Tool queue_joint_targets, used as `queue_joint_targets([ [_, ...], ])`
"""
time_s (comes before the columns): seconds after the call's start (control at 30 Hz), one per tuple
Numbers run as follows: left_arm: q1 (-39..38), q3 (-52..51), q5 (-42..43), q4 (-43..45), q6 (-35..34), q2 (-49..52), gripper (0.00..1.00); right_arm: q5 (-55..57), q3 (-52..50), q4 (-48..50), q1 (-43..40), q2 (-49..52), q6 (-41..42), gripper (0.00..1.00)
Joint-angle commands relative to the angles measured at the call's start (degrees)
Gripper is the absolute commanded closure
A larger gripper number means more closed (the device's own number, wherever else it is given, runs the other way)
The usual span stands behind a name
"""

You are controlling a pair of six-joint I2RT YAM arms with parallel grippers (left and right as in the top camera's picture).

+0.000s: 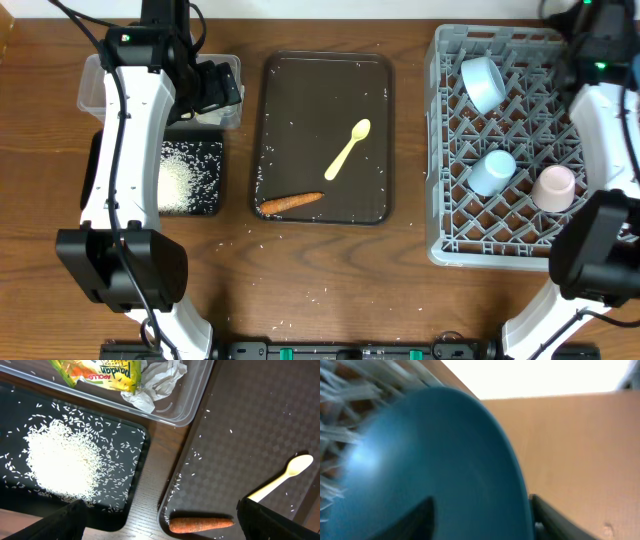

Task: Sort waste into correct bins and load items into the dishwasher rack
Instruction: 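Stand the blue plate upright in the rack's back slots, then grasp the yellow spoon on the dark tray with right gripper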

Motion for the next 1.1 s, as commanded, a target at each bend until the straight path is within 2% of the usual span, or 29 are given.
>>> queue_joint_targets([
  [0.0, 0.0, 0.9, -0.1, 0.0, -0.3, -1.0, 0.02, -2.2, -1.3, -0.6, 2.5, 2.0, 3.7, 0.32],
  [0.07, 0.0, 0.9, -0.1, 0.0, -0.3, -1.0, 0.02, -2.2, -1.3, 0.3, 3.5, 2.0, 5.5, 0.21],
  [0.13, 0.0, 0.9, -0.1, 0.0, -0.3, -1.0, 0.02, -2.1, -1.3, 2.0, 4.1, 2.0, 8.9, 0.15],
  [0.3, 0.0, 0.9, -0.1, 0.0, -0.3, -1.0, 0.02, -2.2, -1.3, 5.3, 4.9, 1.0, 16.9, 0.11],
  [0.53, 0.0, 0.9, -0.1, 0.0, -0.3, -1.0, 0.02, -9.7, -1.3, 7.0, 6.7, -5.3, 20.5, 0.05],
  [0.63, 0.0, 0.9, -0.1, 0.0, -0.3, -1.0, 0.02, -19.0, -1.3, 5.0, 8.3, -9.1, 27.5, 0.06],
  [0.7, 0.0, 0.9, -0.1, 0.0, -0.3, -1.0, 0.02, -32.8, -1.3, 0.0, 9.9, -11.9, 34.7, 0.05],
  [0.8, 0.0, 0.9, -0.1, 0.0, -0.3, -1.0, 0.02, -51.5, -1.3, -7.9, 12.0, -14.7, 38.1, 0.02],
  [0.87, 0.0, 0.9, -0.1, 0.0, -0.3, -1.0, 0.02, -62.3, -1.3, -10.5, 13.3, -15.5, 41.0, 0.09],
  [0.9, 0.0, 0.9, -0.1, 0.0, -0.3, -1.0, 0.02, -69.3, -1.3, -10.8, 14.1, -15.5, 46.1, 0.07],
  [0.97, 0.0, 0.9, -0.1, 0.0, -0.3, -1.0, 0.02, -75.5, -1.4, -10.9, 15.6, -14.6, 54.7, 0.03],
  [1.0, 0.0, 0.9, -0.1, 0.0, -0.3, -1.0, 0.02, -76.4, -1.4, -11.4, 16.9, -13.8, 59.3, 0.04],
  [1.07, 0.0, 0.9, -0.1, 0.0, -0.3, -1.0, 0.02, -75.2, -1.7, -12.9, 20.2, -11.6, 63.2, 0.09],
])
